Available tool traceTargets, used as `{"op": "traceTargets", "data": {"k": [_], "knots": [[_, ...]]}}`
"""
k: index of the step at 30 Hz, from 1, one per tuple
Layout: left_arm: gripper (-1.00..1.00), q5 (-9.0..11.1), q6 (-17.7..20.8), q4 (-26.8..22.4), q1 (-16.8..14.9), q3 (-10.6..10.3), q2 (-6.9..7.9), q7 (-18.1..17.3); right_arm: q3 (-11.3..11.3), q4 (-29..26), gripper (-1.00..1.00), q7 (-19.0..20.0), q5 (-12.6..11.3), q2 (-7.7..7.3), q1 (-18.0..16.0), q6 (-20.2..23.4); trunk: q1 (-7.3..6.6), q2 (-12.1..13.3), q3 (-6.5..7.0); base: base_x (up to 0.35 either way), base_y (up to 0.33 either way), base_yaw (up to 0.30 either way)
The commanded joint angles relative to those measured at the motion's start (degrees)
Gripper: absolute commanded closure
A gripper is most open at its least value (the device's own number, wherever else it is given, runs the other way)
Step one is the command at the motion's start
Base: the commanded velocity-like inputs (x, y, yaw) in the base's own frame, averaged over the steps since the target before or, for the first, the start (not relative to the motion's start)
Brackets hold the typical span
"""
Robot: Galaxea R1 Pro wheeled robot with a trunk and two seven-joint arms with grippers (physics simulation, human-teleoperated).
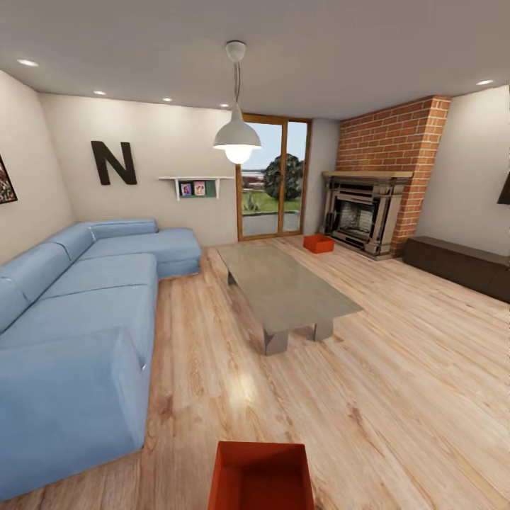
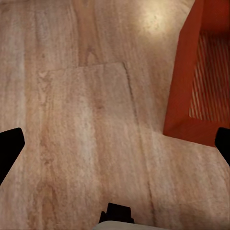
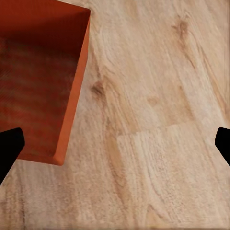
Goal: Move the two storage containers from the living room to the garage. In the garage, place one container on the floor and stack the other container on top of it (either order is fine).
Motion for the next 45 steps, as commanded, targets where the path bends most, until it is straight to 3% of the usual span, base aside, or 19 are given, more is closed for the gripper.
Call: {"op": "traceTargets", "data": {"k": [1, 19, 45], "knots": [[-1.0, -0.07, -0.18, 0.08, -0.04, 0.38, 0.02, -0.27, 0.03, 0.06, -1.0, -0.5, 0.6, 0.0, -0.05, -0.1, 0.0, -0.03, -0.06, 0.0, 0.0, -0.034], [-1.0, -0.07, -0.18, 0.08, -0.04, 0.38, 0.04, -0.27, 0.05, 0.06, -1.0, -0.5, 0.6, 0.0, -0.05, -0.1, 0.0, -0.03, 0.13, 0.0, 0.0, -0.082], [-1.0, -0.07, -0.18, 0.08, -0.04, 0.38, 0.07, -0.27, 0.05, 0.06, -1.0, -0.51, 0.6, 0.0, -0.05, -0.1, 0.0, -0.03, 0.13, 0.044, 0.0, -0.003]]}}
